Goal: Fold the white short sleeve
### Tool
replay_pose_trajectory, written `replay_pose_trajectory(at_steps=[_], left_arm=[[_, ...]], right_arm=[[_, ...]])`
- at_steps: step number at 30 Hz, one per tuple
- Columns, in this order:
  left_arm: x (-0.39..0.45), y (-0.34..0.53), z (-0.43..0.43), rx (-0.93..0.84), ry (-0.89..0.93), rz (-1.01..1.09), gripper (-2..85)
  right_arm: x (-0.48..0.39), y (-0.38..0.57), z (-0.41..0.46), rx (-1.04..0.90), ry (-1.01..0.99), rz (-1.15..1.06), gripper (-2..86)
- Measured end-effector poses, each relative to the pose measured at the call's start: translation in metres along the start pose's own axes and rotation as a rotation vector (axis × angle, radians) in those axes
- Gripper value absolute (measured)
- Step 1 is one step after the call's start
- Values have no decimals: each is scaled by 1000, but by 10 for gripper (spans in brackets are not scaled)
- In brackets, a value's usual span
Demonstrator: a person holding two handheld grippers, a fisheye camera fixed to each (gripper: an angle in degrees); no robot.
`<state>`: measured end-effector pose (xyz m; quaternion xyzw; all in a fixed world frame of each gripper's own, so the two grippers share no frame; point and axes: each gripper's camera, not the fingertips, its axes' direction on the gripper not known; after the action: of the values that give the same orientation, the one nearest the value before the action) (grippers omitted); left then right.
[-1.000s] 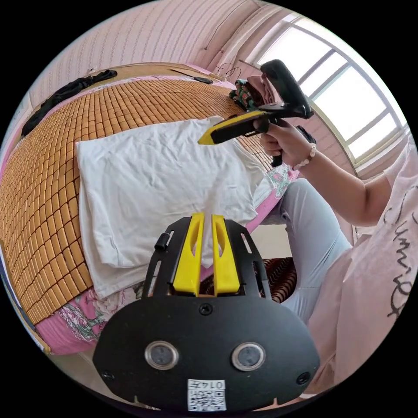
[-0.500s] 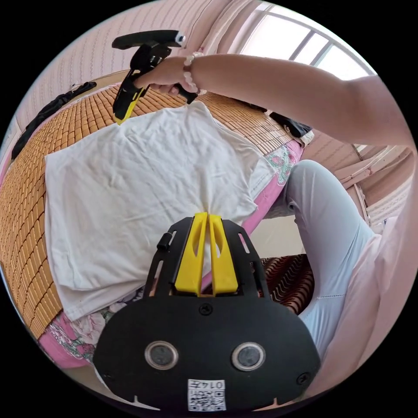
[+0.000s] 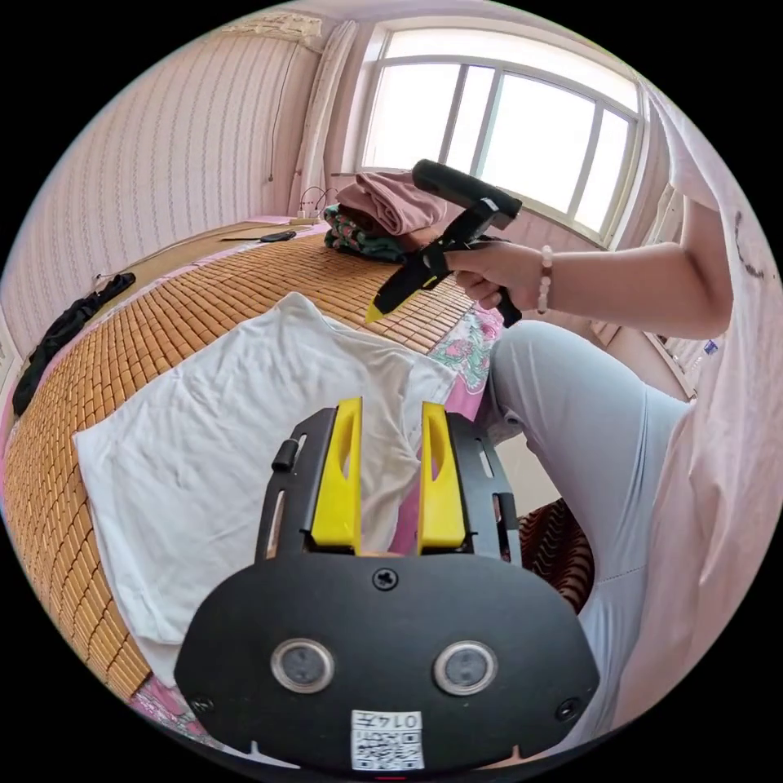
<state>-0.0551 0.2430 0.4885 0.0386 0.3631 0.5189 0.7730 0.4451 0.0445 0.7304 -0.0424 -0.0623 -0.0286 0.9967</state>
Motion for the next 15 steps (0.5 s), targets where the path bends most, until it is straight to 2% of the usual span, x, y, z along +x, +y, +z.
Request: replay_pose_trajectory(at_steps=[6, 10, 15], left_arm=[[22, -25, 38, -71, 43, 97, 134], [29, -37, 64, -142, 45, 108, 164], [30, -49, 84, -163, 54, 92, 156]], right_arm=[[55, 64, 18, -113, -51, 181, 98], [74, 63, 37, -163, -126, 182, 32], [90, 71, 22, -22, -344, 150, 22]])
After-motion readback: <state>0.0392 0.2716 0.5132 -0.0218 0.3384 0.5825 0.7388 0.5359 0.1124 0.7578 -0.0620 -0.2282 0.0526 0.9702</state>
